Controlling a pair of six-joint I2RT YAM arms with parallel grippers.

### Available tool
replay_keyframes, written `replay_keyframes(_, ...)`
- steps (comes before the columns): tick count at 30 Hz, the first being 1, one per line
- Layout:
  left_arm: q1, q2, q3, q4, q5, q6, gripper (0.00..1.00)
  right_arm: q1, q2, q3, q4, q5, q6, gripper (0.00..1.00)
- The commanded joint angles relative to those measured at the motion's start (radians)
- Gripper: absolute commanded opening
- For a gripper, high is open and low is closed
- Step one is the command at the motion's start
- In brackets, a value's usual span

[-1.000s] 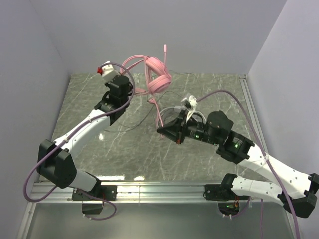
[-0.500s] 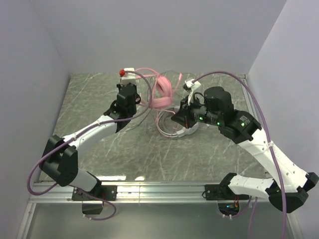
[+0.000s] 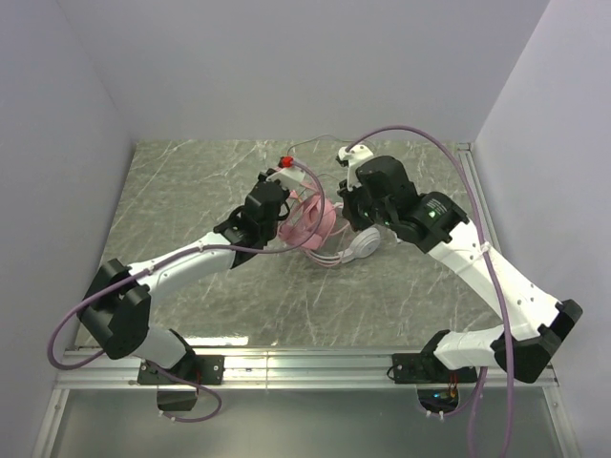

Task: Wrap the headphones
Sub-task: Wrap the headphone cable with the right arm

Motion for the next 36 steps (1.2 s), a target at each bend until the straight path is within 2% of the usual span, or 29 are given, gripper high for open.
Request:
replay_keyframes(1,-0.011,-0.097,0.001,-0.045,0.060,0.011,0.00,-0.022,0.010,0.053,0.008,0.121,-0.030,0.00)
replay_keyframes(11,-0.018,-0.298,0.047,-0.408,0.382,-0.128,0.00,-0.055,0.044,-0.013,0.119,0.158,-0.076,0.00)
replay_keyframes(16,-0.018,-0.375,0.091,-0.540,0.580,-0.179,0.00,-0.060,0.077,-0.044,0.182,0.138,-0.078,0.00)
replay_keyframes(19,-0.017,-0.411,0.116,-0.611,0.648,-0.196,0.00,-0.060,0.088,-0.067,0.212,0.117,-0.076,0.00)
replay_keyframes(27,-0.017,-0.470,0.164,-0.711,0.659,-0.240,0.00,-0.069,0.068,-0.150,0.292,0.077,-0.076,0.00)
replay_keyframes(31,-0.017,-0.464,0.190,-0.752,0.688,-0.239,0.00,-0.071,0.068,-0.165,0.306,0.071,-0.076,0.05)
replay_keyframes(36,-0.014,-0.459,0.193,-0.774,0.659,-0.250,0.00,-0.069,0.067,-0.176,0.306,0.075,-0.076,0.10)
